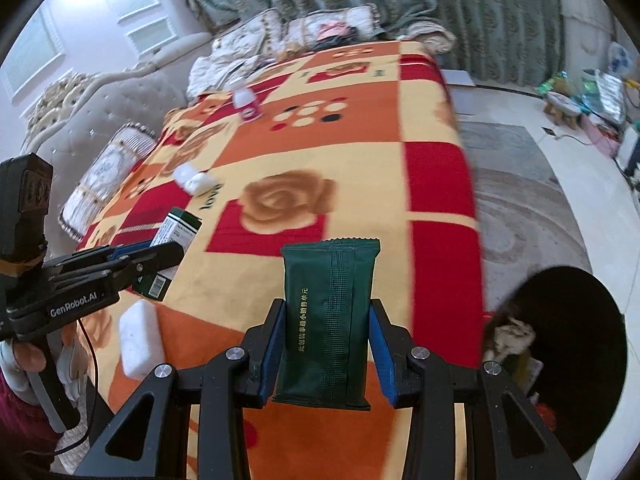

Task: Collect trash
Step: 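Carry the toothpaste box and green wrapper over the black trash bin, then open both tools to drop the box and wrapper into the bin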

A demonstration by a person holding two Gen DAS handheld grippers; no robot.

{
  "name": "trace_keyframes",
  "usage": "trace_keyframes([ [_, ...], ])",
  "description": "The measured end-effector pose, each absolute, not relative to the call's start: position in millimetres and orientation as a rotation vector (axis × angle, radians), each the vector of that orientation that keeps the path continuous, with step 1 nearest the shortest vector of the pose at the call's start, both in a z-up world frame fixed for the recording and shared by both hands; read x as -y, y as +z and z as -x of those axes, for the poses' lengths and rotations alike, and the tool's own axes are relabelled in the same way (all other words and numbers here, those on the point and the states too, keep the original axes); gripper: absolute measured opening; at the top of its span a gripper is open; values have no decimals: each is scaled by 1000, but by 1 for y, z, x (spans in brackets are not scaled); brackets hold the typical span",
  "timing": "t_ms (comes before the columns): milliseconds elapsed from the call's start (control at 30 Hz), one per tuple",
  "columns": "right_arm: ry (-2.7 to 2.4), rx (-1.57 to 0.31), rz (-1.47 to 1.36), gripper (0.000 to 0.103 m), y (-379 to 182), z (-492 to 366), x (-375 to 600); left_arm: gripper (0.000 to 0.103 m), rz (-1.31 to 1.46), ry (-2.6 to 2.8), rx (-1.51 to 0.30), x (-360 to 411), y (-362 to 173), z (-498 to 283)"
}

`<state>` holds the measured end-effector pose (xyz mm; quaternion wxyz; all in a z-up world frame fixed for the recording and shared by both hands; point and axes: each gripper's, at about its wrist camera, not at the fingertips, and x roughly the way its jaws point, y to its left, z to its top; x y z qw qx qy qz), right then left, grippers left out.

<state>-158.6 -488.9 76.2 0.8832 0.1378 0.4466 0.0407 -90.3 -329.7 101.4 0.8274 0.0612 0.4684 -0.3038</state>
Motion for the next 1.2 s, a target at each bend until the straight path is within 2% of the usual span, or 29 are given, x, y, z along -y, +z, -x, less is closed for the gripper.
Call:
trace_keyframes([
  [600, -120, -912, -392, 39, 67, 219, 601, 21, -194, -808, -1037, 447, 84, 126],
  [1200, -205, -937, -479, 39, 40, 242, 658, 21, -163, -947, -1110, 519, 66, 140],
])
